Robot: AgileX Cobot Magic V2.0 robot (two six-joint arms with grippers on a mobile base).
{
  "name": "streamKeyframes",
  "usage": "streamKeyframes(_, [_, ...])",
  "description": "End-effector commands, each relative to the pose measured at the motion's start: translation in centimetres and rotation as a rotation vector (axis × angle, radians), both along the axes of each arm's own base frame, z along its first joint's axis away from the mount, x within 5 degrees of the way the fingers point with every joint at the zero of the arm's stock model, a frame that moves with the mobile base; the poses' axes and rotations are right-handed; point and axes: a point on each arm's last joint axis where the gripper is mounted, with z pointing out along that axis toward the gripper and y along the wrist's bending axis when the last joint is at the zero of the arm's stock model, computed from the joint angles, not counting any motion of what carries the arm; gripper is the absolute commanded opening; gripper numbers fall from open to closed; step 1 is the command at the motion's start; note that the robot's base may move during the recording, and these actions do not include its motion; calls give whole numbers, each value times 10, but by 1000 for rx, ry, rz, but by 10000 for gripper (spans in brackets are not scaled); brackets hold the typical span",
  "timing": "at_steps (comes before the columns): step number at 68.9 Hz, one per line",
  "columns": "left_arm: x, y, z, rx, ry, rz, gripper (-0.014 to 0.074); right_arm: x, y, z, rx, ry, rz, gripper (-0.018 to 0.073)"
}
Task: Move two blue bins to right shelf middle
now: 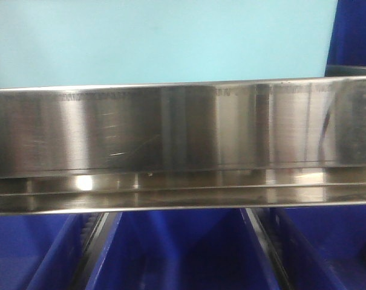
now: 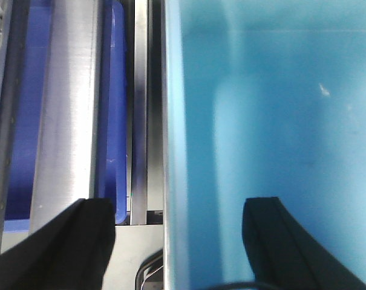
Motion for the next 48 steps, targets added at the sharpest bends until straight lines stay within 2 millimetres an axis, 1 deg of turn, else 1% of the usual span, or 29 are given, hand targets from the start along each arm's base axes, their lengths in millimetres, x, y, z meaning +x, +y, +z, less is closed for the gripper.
streamKeyframes(1, [1,0,-1,-10,2,1,360,0,-2,3,3,-19,-3,360])
streamKeyframes(15, [1,0,-1,-11,1,1,358,0,-2,3,3,-19,-3,360])
streamKeyframes(19, [1,0,-1,-11,1,1,349,0,-2,3,3,-19,-3,360])
streamKeyframes(22, [1,0,-1,-11,1,1,330,1,-2,3,3,-18,-3,344])
streamKeyframes(27, [1,0,-1,-11,1,1,255,1,-2,1,1,-15,-3,258])
streamKeyframes(32, [0,-1,-1,-27,7,-1,102,3,-1,-1,-3,-9,-3,93])
streamKeyframes(33, [0,-2,-1,-31,9,-2,54,3,0,-1,-4,-8,-3,60])
streamKeyframes(34, [0,-2,-1,-33,9,-2,37,3,0,-1,-4,-8,-3,25])
streamKeyframes(39, [0,-2,-1,-39,12,-3,-116,3,0,-1,-4,-8,-3,-137])
streamKeyframes(41, [0,-2,-1,-39,12,-3,-109,3,0,-1,-4,-8,-4,-167])
streamKeyframes(48, [0,-2,-1,-39,12,-3,-111,3,0,-1,-4,-8,-4,-162])
